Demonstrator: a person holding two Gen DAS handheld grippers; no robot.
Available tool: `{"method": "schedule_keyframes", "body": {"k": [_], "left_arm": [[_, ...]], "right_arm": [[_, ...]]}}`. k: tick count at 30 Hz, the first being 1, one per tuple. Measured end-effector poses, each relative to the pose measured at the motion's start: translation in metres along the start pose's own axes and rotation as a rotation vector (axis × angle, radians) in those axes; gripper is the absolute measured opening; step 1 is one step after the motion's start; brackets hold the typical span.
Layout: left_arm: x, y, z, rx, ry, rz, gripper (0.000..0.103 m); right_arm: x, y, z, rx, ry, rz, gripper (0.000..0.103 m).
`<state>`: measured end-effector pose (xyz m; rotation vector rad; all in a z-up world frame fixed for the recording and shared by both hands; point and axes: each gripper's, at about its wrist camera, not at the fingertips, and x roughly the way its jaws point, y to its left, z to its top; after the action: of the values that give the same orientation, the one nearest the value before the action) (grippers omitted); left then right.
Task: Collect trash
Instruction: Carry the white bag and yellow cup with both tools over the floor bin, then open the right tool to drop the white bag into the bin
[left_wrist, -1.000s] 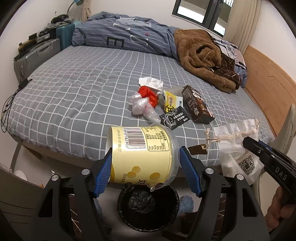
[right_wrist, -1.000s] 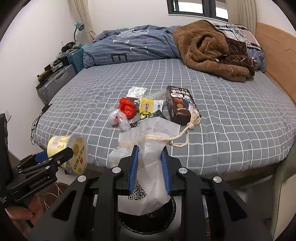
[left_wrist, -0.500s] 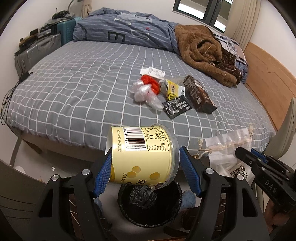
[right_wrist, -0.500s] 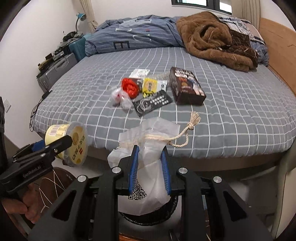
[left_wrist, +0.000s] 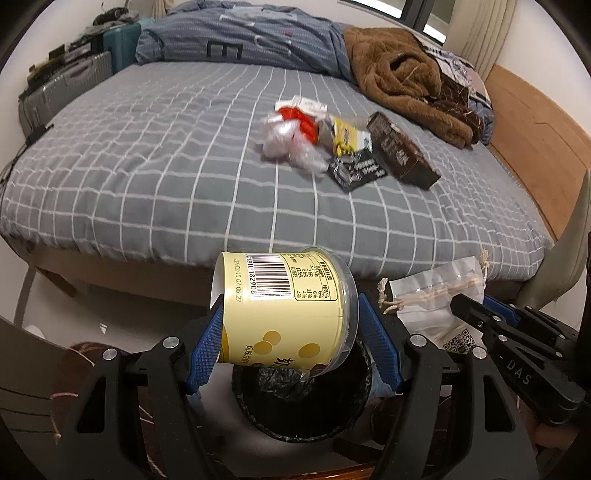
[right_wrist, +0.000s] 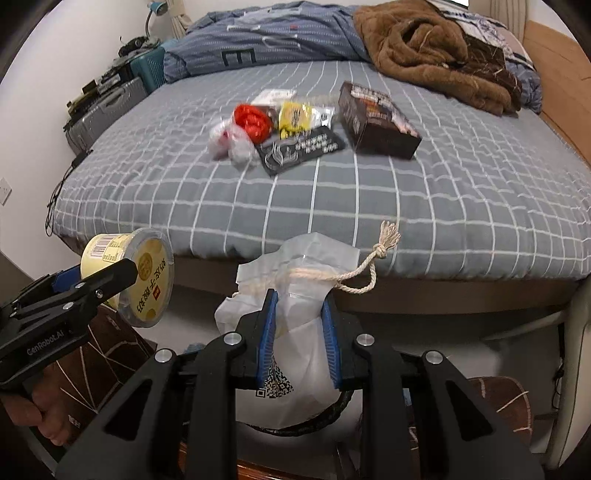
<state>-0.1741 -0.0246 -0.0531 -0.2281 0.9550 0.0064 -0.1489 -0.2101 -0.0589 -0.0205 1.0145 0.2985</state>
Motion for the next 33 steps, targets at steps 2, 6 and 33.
{"method": "schedule_keyframes", "body": {"k": [2,6,33], "left_arm": [[0.009,0.002,-0.007,-0.005,0.015,-0.004,0.068],[0.027,0.009,-0.019,-0.011,0.047,0.004,0.068],[0.128,0.050,-0.069,-0.007,0.227,0.090,0.068]], "right_arm": [[0.008,0.000,-0.006,-0.002,0.017,-0.001,0.023],[0.024,0.002,-0.015,-0.007,0.055,0.002,0.023],[0.140,0.004,-0.064,0.013,0.279,0.021,0.023]]}}
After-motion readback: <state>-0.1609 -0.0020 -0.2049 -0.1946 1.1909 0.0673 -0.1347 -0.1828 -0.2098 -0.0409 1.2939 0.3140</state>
